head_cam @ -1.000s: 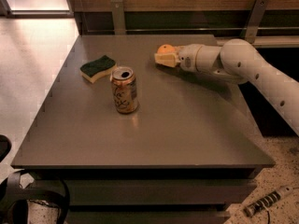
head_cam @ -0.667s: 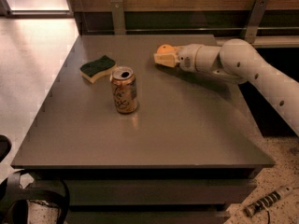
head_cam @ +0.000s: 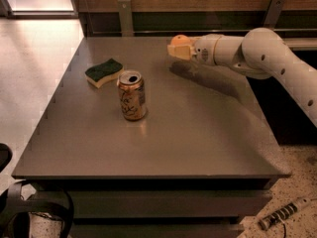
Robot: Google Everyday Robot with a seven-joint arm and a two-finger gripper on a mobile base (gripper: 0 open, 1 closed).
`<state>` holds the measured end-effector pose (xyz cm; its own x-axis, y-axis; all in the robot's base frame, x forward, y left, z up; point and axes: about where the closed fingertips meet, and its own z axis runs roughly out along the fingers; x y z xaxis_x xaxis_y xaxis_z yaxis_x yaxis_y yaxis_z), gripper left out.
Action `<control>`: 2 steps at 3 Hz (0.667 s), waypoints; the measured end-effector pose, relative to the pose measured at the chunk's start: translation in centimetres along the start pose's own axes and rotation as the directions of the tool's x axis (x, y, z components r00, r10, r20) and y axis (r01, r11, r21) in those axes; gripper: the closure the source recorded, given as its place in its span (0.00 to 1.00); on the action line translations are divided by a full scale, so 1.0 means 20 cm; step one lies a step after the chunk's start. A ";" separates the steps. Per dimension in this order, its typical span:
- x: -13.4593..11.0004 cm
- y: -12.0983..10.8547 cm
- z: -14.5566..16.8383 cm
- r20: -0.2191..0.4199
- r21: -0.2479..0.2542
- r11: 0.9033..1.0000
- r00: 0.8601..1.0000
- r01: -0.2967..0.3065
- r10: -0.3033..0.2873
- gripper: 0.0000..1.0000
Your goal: Pick orange
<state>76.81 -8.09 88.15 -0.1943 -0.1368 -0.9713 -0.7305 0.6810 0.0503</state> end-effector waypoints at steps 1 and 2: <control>-0.17 -0.01 -0.11 0.027 0.029 0.998 0.998 0.061 -0.062 1.00; -0.31 -0.01 -0.19 0.052 0.041 0.992 0.991 0.122 -0.124 1.00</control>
Offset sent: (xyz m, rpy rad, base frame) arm -0.0176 -0.0353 0.1063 -0.0785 -0.2153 -0.0150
